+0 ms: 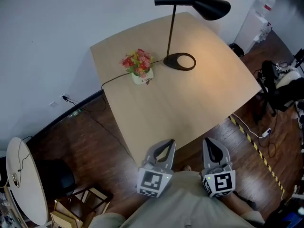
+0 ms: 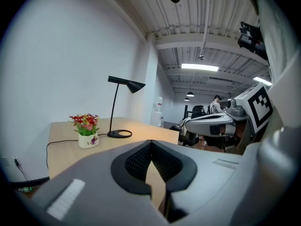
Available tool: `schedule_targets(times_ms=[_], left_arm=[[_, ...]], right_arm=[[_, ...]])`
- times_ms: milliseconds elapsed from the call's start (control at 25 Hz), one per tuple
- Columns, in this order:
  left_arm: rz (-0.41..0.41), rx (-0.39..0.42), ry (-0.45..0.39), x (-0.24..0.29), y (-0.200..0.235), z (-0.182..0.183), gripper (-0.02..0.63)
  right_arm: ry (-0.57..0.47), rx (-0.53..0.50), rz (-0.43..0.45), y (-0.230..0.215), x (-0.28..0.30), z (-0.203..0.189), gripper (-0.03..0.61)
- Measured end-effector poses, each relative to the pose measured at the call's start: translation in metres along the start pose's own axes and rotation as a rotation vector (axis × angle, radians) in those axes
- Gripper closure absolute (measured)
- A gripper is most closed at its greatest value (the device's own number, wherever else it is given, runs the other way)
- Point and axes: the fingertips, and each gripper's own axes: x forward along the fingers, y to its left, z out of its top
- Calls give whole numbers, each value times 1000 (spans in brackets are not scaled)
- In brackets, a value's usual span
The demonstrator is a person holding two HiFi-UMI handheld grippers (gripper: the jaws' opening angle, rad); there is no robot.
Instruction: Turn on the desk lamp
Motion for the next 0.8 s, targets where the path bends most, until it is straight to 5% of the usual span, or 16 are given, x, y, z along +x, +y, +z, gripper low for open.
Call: schedule_targets(times_ms=[480, 800], left_arm=[[87, 63, 133, -10, -112, -22, 615], [160, 41, 149, -29, -120, -36, 615]], right_arm=[[-61, 133, 126, -46, -70, -40, 578], [-23, 135, 221, -28, -89, -60, 578]])
